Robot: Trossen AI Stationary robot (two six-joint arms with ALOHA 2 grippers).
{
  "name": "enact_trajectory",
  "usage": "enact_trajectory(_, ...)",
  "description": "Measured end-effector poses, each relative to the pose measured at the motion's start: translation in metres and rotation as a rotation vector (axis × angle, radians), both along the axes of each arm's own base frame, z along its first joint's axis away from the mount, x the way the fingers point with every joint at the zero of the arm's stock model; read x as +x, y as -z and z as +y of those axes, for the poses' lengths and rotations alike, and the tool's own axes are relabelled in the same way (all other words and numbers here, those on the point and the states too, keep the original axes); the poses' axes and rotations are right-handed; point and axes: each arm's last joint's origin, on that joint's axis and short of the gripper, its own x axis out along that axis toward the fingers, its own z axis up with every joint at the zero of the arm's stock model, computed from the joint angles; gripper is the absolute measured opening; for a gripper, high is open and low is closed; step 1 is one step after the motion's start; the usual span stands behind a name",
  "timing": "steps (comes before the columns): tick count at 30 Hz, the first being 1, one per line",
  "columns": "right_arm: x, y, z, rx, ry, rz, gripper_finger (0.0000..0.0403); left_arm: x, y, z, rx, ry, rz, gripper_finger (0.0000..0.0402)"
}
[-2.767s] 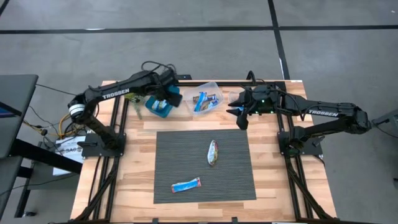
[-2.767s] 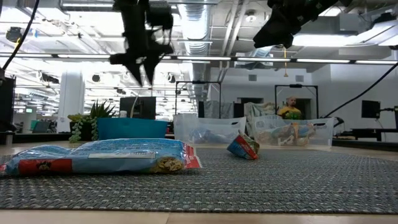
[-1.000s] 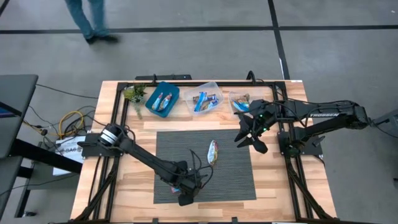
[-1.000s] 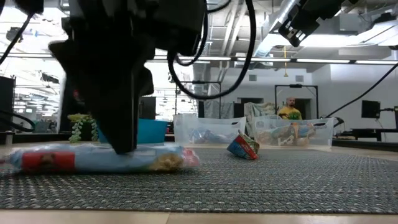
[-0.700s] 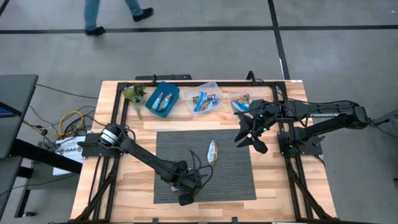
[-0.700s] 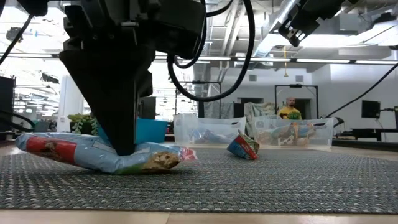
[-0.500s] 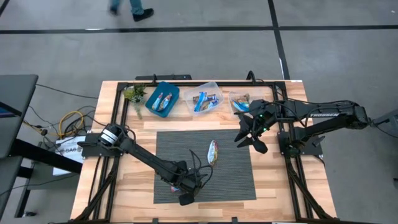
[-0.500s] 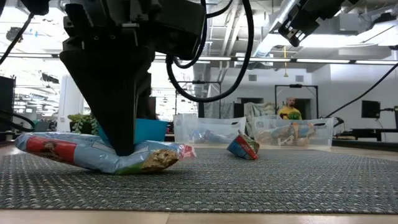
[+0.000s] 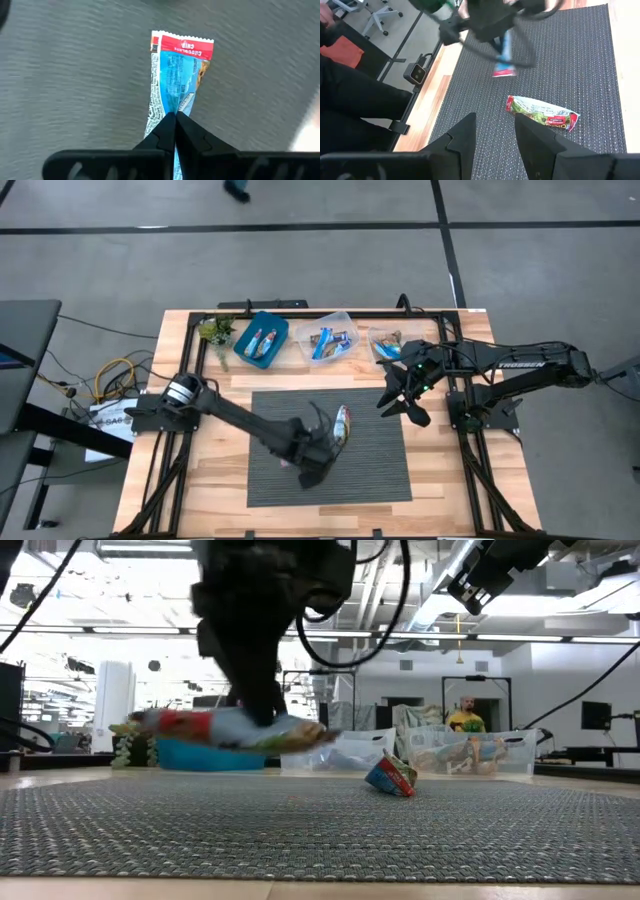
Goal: Pick and place Granola Bars by type
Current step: Put the red granola bar into the blue bin
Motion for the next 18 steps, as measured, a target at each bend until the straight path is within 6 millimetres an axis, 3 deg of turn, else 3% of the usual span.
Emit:
enact_trajectory(8,0.000,0.000,0.000,-0.005,0.005,-0.002,0.0126,-0.011,-0.041,0.079,0.210,-0.300,0.094,0.0000)
enact_trajectory(13,0.001,0.000,-0.003,-0.061,0.069,-0.003,0.0126,-0.035,-0.086,0.133,0.286,-0.456,0.056,0.0000)
enact_trajectory(18,0.007,-0.004,-0.010,-0.213,0.253,-0.068,0.0126,-0.065,-0.119,0.189,0.342,-0.578,0.022,0.0000)
